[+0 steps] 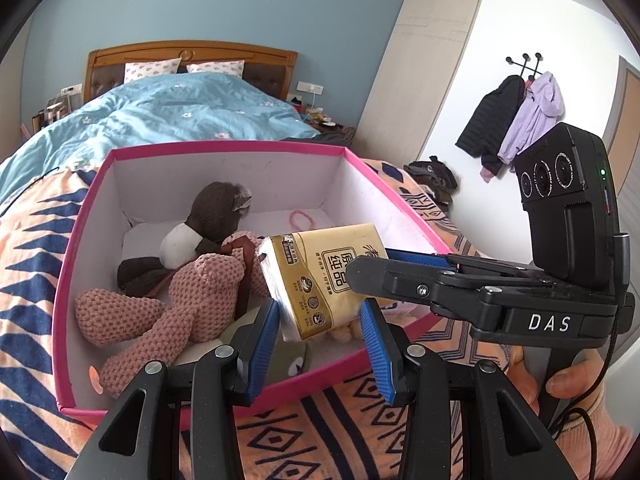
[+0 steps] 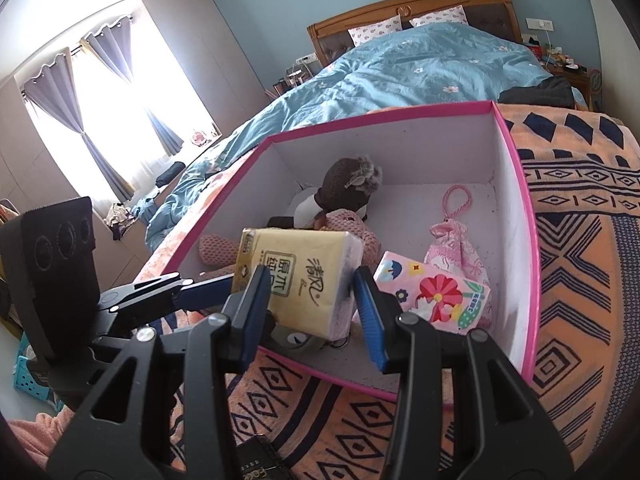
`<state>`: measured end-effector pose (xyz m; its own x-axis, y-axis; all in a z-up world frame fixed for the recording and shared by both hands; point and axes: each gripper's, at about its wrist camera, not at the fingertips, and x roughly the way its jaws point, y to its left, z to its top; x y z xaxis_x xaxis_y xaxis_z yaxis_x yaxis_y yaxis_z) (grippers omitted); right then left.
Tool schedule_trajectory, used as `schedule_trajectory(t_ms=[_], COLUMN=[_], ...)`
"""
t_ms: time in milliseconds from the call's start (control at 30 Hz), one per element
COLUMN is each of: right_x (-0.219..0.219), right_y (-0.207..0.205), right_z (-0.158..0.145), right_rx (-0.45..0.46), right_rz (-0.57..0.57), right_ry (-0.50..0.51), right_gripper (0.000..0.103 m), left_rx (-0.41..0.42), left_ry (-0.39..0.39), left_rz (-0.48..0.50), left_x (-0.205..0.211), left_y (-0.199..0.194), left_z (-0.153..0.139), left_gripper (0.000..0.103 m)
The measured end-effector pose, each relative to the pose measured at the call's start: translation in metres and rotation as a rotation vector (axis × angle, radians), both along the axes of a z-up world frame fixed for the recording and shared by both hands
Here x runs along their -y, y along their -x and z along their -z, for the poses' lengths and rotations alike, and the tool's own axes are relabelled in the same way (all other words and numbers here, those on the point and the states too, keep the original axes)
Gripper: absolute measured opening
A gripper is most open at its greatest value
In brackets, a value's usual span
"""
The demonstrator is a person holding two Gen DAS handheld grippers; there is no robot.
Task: Organize objects
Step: 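Lower the beige pack into the box and open both grippers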
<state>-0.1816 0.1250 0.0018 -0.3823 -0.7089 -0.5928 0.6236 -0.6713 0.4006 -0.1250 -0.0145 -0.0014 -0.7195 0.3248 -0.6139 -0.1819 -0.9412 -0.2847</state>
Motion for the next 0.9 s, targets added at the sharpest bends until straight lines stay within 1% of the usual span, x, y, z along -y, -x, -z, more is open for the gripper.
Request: schedule_trajectory(t_ms=[433, 733, 900], right_x=[0.005, -0.002, -0.004], right_y=[0.009, 0.013, 0.007], right_z=[0.009, 0.012, 0.009], right_rx=[0.019, 0.011, -0.004], right_rz=[0.012, 0.061, 0.058], right_ry=[-0.020, -0.030, -0.032], right_gripper=[0.046, 0.046, 0.046], left_rx=[0.019, 0.024, 0.014], left_ry=[0.042, 0.060, 0.069], left_rz=[-0.012, -0.041, -0.052], left_x=[-0.001, 0.002, 0.004], left_y=[0.011, 0.014, 0.011], left_z=[0.006, 0.009, 0.009], left_gripper=[0.042, 0.042, 0.044])
